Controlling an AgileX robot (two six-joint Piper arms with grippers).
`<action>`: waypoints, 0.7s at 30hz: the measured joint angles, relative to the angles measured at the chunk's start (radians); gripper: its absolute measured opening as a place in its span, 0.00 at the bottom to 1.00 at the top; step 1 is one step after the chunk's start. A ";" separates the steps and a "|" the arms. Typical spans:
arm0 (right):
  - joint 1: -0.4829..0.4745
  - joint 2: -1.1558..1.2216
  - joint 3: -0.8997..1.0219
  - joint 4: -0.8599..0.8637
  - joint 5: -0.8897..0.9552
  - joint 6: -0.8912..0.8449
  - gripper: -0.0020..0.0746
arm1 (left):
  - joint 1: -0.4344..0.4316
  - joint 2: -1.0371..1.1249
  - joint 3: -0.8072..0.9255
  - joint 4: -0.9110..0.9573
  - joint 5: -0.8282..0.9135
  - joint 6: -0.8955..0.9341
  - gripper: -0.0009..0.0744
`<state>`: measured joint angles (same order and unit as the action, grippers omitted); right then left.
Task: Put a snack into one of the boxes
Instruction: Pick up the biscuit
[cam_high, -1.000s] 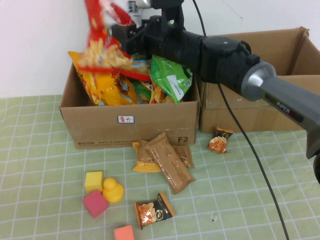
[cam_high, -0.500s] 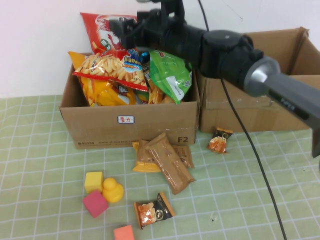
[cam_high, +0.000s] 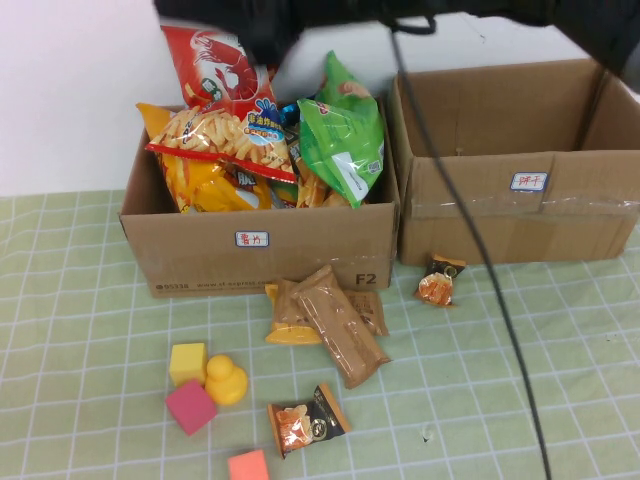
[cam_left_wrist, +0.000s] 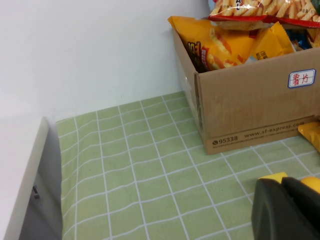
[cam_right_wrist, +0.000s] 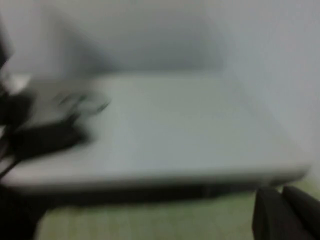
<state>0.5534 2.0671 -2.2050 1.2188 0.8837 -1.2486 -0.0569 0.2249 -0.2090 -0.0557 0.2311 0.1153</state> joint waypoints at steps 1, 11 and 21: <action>0.000 -0.006 0.000 -0.055 0.091 0.061 0.06 | 0.000 0.000 0.000 0.000 0.000 0.000 0.01; 0.028 -0.060 0.130 -0.802 0.350 0.493 0.03 | 0.000 0.000 0.000 -0.040 0.000 0.000 0.01; 0.034 -0.230 0.478 -1.028 0.351 0.621 0.03 | 0.000 0.000 0.000 -0.041 0.000 0.000 0.01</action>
<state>0.5873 1.8369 -1.7274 0.1904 1.2345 -0.6273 -0.0569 0.2249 -0.2090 -0.0971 0.2311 0.1153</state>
